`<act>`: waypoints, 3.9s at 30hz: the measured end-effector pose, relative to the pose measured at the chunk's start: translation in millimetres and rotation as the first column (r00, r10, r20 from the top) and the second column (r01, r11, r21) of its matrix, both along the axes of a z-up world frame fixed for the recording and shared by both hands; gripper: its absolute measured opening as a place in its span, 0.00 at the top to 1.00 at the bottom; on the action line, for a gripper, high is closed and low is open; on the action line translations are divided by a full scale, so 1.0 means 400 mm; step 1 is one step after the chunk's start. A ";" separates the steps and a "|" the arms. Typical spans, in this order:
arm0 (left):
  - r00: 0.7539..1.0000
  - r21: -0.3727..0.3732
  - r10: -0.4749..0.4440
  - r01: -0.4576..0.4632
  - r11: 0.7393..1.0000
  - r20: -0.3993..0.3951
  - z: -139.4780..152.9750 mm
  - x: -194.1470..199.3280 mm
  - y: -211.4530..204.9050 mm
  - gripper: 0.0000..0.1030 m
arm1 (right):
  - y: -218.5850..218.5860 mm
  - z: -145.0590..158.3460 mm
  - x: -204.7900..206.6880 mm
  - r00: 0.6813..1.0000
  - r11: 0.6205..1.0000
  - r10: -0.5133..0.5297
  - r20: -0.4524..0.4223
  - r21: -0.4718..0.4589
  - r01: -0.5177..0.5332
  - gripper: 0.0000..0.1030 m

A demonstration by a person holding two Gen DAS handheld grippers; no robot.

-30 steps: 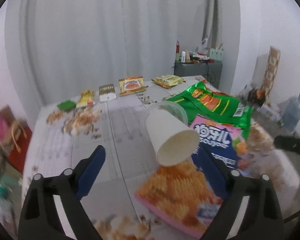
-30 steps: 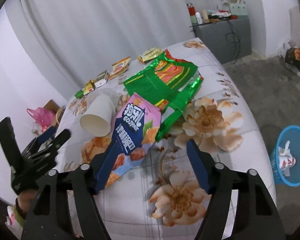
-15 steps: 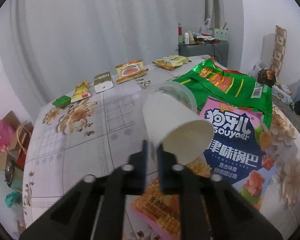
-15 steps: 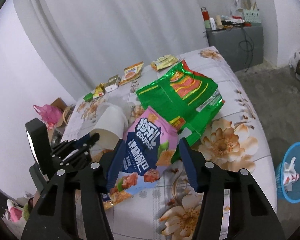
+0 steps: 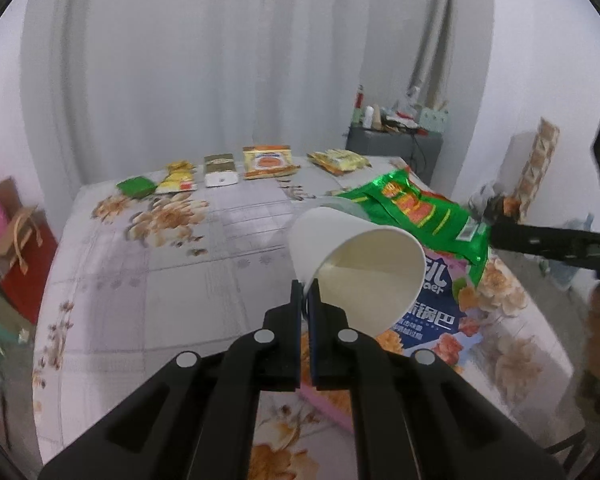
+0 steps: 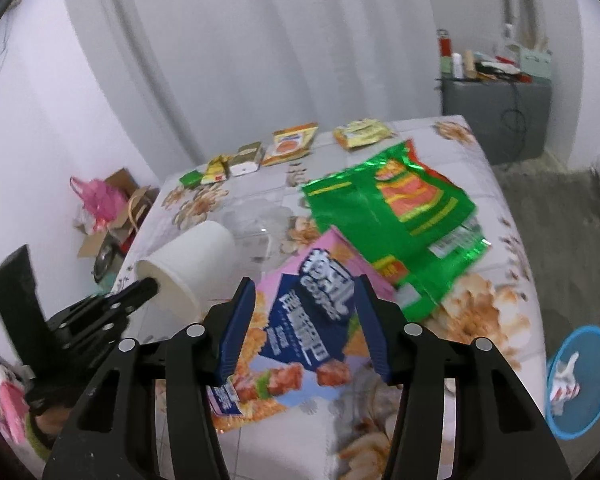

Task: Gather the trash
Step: 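Grasp the white paper cup rim with the left gripper, then grasp the clear plastic bowl rim with the right gripper, then carry the paper cup over the wastebasket and open the left gripper while the right drops the bowl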

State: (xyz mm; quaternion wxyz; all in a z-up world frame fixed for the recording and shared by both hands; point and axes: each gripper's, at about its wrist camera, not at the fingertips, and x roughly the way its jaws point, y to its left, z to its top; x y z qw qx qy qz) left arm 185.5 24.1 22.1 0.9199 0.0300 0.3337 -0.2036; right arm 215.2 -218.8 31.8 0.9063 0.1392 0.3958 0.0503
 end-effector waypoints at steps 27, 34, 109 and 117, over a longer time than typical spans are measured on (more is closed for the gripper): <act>0.985 -0.007 0.160 -0.161 0.987 -0.067 -0.078 0.033 0.139 0.98 | 0.137 -0.117 0.270 0.988 0.967 0.070 -0.135 -0.233 -0.100 0.96; 0.983 -0.009 0.172 -0.173 0.985 -0.056 -0.070 0.032 0.145 0.98 | 0.136 -0.095 0.251 0.993 0.974 0.065 -0.101 -0.212 -0.085 0.96; 0.658 0.207 -0.671 0.749 0.629 -0.342 -0.240 -0.229 -1.393 0.97 | -0.864 -0.420 -0.788 0.435 0.390 -0.848 -0.302 0.200 0.899 0.96; 0.637 0.152 -0.636 0.748 0.646 -0.435 -0.353 -0.212 -1.534 0.66 | -0.942 -0.555 -0.750 0.376 0.348 -0.844 -0.381 0.144 0.926 0.62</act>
